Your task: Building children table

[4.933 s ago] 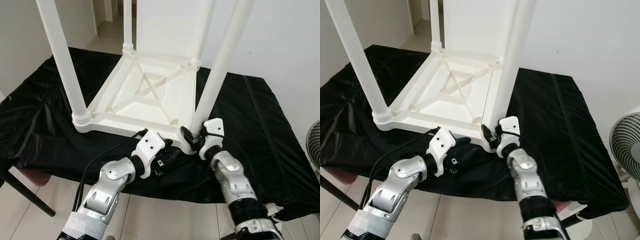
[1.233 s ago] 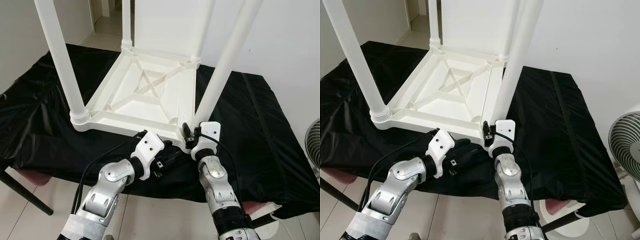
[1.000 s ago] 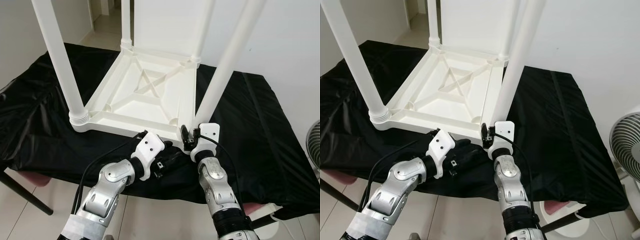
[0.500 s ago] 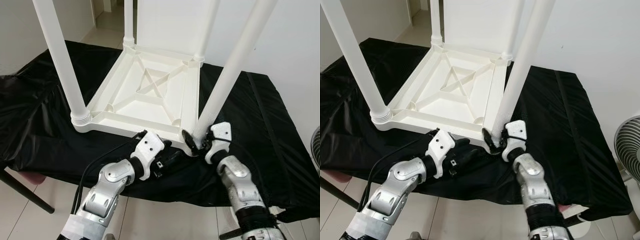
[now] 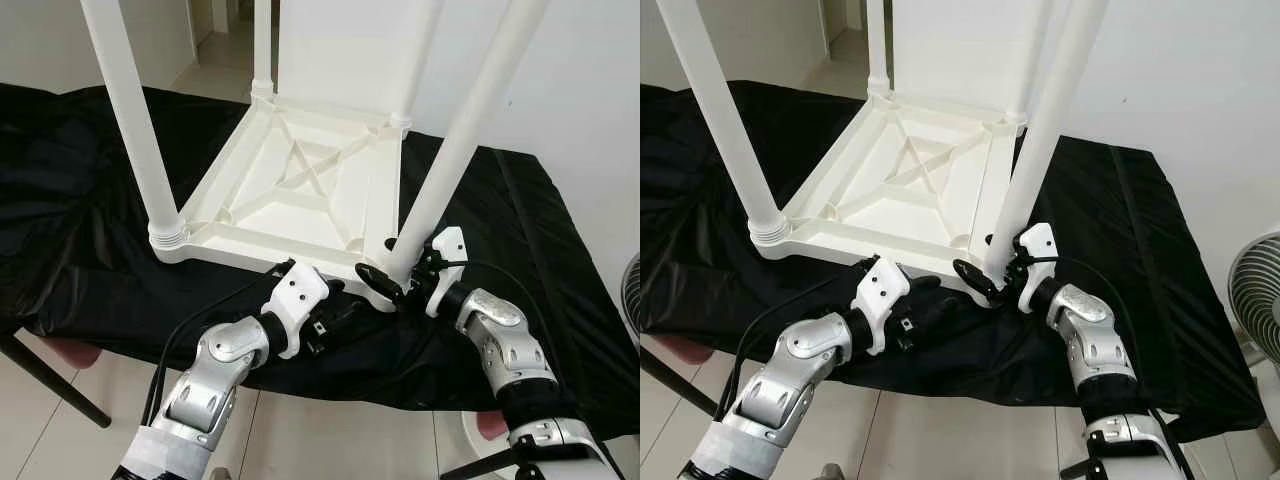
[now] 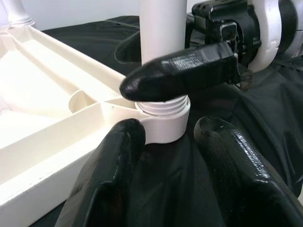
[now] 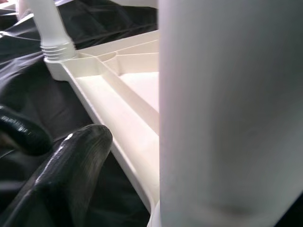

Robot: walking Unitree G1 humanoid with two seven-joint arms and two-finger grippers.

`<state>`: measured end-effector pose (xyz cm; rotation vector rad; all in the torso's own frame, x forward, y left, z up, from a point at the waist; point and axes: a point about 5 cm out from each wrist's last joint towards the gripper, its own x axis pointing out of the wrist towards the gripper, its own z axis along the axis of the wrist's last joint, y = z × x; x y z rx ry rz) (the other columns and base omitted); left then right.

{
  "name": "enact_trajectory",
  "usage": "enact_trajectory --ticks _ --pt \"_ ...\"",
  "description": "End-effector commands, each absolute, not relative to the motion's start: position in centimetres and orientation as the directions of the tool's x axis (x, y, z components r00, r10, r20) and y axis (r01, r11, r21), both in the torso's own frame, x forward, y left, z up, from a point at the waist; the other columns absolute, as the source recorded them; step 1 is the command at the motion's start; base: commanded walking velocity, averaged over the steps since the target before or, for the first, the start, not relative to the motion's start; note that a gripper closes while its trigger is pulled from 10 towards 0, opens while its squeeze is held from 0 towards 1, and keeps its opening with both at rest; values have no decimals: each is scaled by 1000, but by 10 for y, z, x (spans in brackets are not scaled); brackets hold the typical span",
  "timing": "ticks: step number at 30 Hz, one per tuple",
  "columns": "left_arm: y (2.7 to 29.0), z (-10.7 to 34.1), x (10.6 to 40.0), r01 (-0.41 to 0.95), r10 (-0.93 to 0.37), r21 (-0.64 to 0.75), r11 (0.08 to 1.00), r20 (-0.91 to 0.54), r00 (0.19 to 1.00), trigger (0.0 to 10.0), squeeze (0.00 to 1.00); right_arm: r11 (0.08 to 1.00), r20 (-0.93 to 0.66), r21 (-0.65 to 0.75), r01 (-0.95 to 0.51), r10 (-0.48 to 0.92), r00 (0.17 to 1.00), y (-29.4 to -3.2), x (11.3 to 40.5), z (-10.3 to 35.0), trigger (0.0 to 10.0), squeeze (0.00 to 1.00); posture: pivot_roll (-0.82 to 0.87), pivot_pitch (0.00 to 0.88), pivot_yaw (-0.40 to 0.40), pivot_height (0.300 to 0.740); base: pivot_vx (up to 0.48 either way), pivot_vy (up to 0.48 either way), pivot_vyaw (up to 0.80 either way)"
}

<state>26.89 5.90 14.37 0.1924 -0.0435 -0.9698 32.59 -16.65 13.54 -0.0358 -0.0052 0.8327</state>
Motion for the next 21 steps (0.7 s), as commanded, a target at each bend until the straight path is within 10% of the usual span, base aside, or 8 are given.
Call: enact_trajectory --ticks 1,3,20,21 --pt "58 143 270 800 -808 183 571 -46 587 10000 0 648 -51 -9 -762 761 647 -166 323 125 10000 0 132 9 -67 740 0 0 0" --pt "59 144 270 799 -807 184 572 -46 588 10000 0 638 -85 -22 -770 766 638 -167 325 120 0 0 135 15 -64 740 0 0 0" --pt "59 144 271 797 -805 181 577 -42 592 10000 0 633 -105 -26 -774 768 632 -181 327 115 0 0 129 28 -67 740 0 0 0" --pt "59 144 271 797 -805 180 577 -42 592 10000 0 656 -109 -25 -754 748 654 -181 329 115 10000 0 127 30 -69 740 0 0 0"
